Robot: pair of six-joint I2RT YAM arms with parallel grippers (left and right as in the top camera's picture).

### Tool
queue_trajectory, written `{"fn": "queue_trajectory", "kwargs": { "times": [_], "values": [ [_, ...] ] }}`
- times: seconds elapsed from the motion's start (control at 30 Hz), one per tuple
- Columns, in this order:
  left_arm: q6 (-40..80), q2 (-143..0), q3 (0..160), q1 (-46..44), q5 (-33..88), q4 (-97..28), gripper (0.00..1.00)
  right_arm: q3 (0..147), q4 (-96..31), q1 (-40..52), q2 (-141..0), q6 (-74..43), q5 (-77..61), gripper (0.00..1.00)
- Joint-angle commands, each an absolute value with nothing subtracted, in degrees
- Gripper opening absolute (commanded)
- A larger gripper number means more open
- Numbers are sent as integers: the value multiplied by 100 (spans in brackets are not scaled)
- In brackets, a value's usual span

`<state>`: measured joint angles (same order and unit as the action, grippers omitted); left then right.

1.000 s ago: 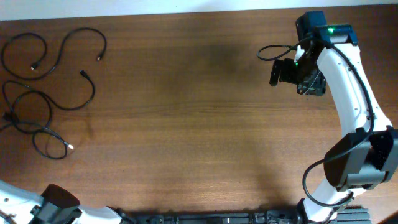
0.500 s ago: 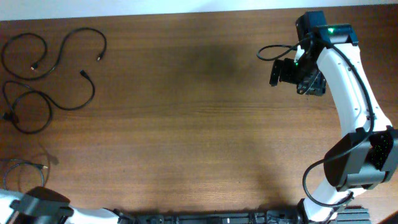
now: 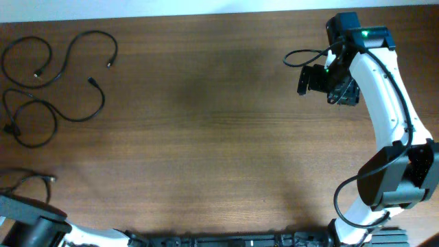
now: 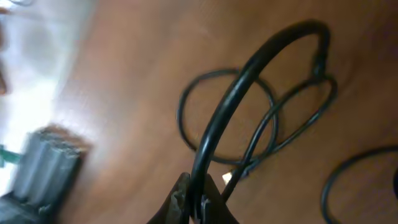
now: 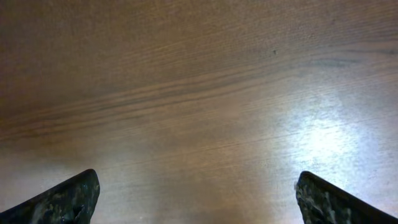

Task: Untangle cables
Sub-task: 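Lay the cable loop down at the lower left with the left gripper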

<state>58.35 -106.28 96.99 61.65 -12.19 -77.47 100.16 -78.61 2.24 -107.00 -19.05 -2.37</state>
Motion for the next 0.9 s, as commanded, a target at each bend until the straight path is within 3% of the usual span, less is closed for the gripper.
{"fn": "queue_trajectory", "kwargs": {
  "times": [0.0,0.13,0.3,0.37,0.4,0.47,0.57,0.63,0.7,0.73,0.87],
  "values": [
    [4908,-10617,8517,6178,119,-6641,4,10016,-7863,222,-10652,-1887,-165,98],
    [4729,-10617,7609,6180,196,-5717,8,10016,-7863,222,-10652,-1887,-165,99],
    [4681,-10617,7511,6278,43,-5599,9,10016,-7863,222,-10652,-1887,-165,98],
    [4681,-10617,7513,6466,58,-5601,37,10016,-7863,222,-10652,-1887,-165,98],
    [4676,-10617,7516,6560,209,-5601,62,10016,-7865,222,-10652,-1887,-165,98],
    [4493,-10617,7594,6722,740,-5601,81,10016,-7865,222,-10652,-1887,-165,98],
    [4016,-10604,8084,6838,1417,-5662,98,10016,-7863,222,-10652,-1887,-165,99],
    [3780,-10536,8438,6836,1468,-5839,99,10016,-7863,222,-10652,-1887,-165,98],
    [3175,-10514,8495,6788,1863,-5745,76,10016,-7863,222,-10652,-1887,-163,98],
    [2965,-10519,8468,6689,1813,-5706,71,10016,-7863,222,-10652,-1887,-165,98],
    [2731,-10532,8294,6034,967,-5487,70,10016,-7863,222,-10652,-1887,-165,99]
  ]
}}
